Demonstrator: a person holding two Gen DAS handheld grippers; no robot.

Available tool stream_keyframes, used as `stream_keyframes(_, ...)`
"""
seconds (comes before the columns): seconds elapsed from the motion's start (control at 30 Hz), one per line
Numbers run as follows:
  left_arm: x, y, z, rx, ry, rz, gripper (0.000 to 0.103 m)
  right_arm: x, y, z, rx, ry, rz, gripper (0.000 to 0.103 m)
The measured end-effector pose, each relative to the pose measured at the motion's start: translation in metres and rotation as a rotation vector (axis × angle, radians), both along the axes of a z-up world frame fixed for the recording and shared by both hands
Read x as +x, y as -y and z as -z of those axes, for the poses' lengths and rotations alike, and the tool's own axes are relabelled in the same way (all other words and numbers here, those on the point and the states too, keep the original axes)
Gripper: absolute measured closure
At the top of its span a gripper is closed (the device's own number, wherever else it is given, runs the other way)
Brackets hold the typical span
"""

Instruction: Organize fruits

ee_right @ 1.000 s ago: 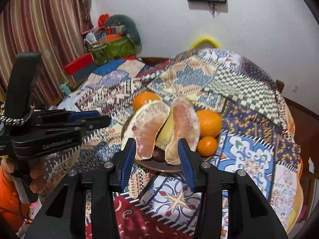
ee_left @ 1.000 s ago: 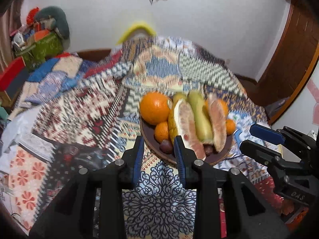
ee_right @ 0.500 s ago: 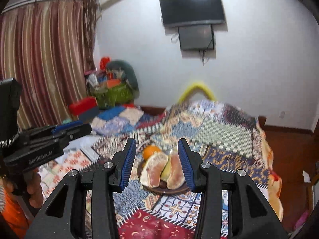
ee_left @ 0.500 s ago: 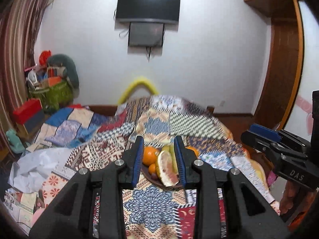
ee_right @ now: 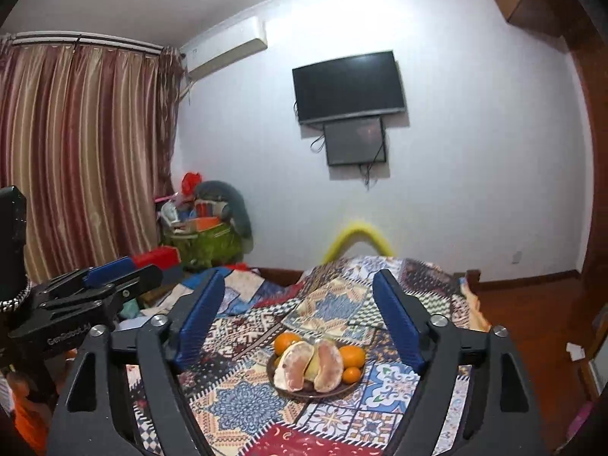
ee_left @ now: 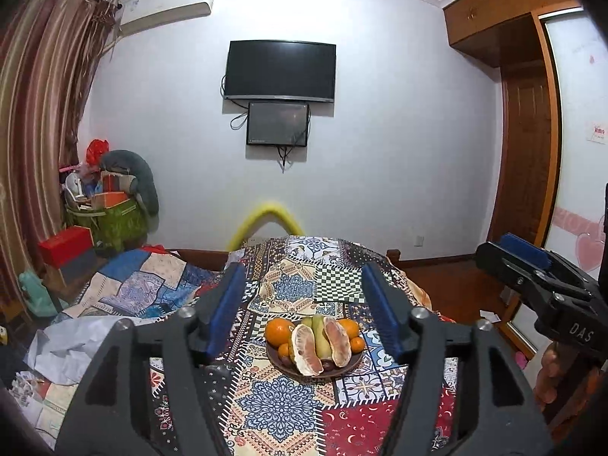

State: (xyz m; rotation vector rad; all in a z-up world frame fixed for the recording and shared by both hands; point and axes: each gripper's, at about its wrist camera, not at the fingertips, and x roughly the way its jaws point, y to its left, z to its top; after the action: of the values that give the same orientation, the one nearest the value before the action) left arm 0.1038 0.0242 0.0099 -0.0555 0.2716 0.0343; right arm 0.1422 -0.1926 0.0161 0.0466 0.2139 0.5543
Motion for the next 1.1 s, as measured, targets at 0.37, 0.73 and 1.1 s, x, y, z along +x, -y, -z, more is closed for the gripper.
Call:
stream_keyframes(0.37,-0.014,0.006,0.001,0.024,0.027,-0.031,0.013,-0.007,-0.004,0.001,-0.020,0.035,0.040,0.000)
stream_keyframes(0.73,-0.017,0.006,0.004,0.023,0.038,-0.045,0.005,-0.015,-0.002,0.003,-0.020,0.032,0.035,0.000)
stream_keyframes(1.1,-0.018,0.007,0.003,0.025,0.042,-0.043,0.001,-0.015,-0.001,0.003,-0.019,0.032,0.036,0.000)
